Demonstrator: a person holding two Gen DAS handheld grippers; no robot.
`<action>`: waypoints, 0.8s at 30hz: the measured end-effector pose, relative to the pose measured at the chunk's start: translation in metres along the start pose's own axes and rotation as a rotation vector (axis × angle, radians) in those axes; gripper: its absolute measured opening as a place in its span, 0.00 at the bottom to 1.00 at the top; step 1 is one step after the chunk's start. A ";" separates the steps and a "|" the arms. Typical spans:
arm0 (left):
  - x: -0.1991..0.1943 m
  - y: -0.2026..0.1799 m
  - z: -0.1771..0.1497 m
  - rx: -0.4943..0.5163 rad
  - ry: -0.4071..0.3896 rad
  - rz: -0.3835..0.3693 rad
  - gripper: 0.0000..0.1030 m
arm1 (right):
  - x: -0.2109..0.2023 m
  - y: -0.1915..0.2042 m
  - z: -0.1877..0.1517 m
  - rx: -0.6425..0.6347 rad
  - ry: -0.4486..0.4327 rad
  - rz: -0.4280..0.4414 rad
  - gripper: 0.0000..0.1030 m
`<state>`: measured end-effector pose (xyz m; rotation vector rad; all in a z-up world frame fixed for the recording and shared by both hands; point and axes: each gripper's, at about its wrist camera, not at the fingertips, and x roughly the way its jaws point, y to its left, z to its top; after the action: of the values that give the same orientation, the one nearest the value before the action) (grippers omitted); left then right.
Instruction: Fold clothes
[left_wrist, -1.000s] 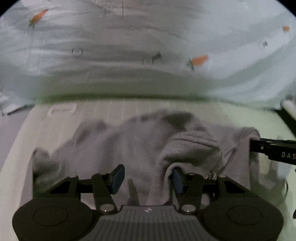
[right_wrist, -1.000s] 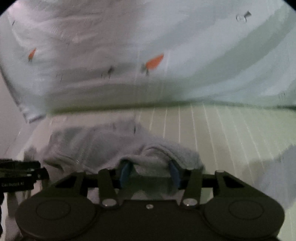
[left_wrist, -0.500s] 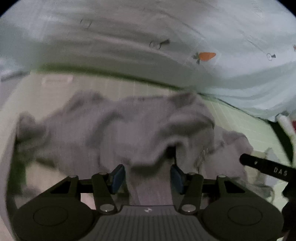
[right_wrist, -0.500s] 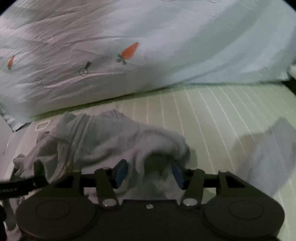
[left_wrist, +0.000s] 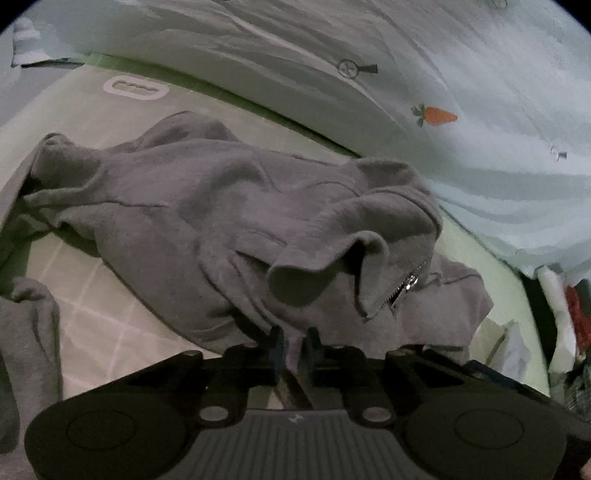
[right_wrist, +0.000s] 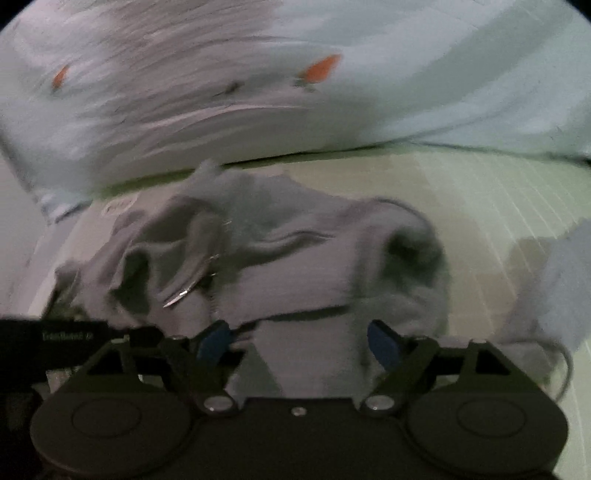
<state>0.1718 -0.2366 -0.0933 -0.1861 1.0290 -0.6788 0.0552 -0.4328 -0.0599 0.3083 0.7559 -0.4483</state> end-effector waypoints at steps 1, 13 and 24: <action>-0.002 0.002 -0.001 -0.013 -0.004 -0.004 0.07 | 0.003 0.007 -0.001 -0.040 0.003 -0.026 0.82; -0.021 0.012 -0.021 -0.030 -0.017 0.028 0.01 | -0.016 -0.054 -0.027 -0.027 0.073 -0.424 0.61; -0.016 -0.003 -0.005 0.020 -0.033 -0.014 0.38 | -0.013 -0.023 -0.010 -0.180 -0.038 -0.253 0.63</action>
<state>0.1606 -0.2286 -0.0827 -0.1872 0.9898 -0.6967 0.0300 -0.4451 -0.0600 0.0345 0.7958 -0.6180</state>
